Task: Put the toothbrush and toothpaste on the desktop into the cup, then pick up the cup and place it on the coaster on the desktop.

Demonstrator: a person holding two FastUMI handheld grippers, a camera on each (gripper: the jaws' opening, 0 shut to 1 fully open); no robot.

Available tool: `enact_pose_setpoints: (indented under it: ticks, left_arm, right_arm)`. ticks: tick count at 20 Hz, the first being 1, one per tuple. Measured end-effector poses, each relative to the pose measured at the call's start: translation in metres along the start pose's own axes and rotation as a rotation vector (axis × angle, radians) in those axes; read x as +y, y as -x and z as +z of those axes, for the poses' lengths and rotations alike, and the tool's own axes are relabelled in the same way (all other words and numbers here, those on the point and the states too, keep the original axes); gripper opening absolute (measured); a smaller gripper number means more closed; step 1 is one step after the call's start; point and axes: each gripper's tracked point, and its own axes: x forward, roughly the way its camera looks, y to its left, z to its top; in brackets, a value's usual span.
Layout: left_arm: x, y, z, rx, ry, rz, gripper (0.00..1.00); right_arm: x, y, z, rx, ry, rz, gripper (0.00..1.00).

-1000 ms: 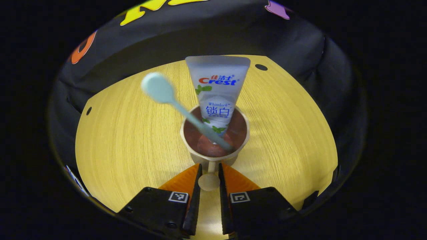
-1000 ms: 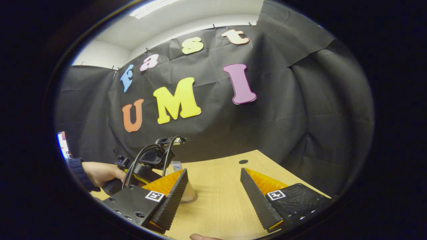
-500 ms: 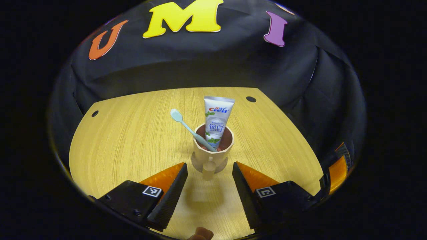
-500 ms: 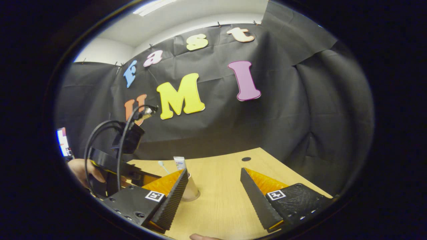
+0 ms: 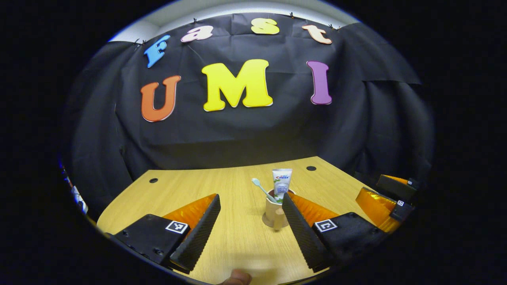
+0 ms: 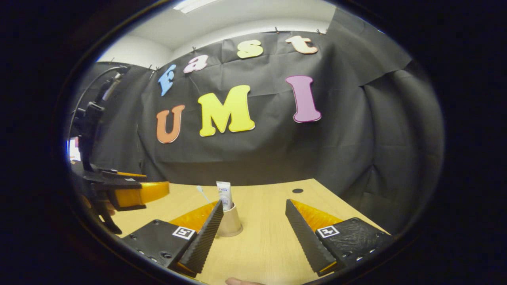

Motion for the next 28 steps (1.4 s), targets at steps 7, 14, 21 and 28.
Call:
enact_pose_setpoints:
  ticks: [7, 14, 21, 28]
  left_arm:
    - [0.046, 0.036, -0.013, -0.132, 0.097, 0.083, 0.99]
    - [0.056, 0.052, -0.008, -0.169, 0.095, 0.102, 0.99]
    - [0.052, 0.061, -0.018, -0.160, 0.106, 0.106, 0.99]
    - [0.053, 0.069, -0.012, -0.174, 0.096, 0.123, 0.99]
  right_arm:
    - [0.010, 0.000, 0.002, -0.031, 0.011, 0.004, 0.95]
    - [0.019, 0.002, -0.001, -0.021, 0.017, 0.012, 0.92]
    - [0.034, 0.012, 0.004, -0.033, 0.035, 0.040, 0.95]
    - [0.035, 0.021, 0.011, -0.055, 0.055, 0.034, 0.95]
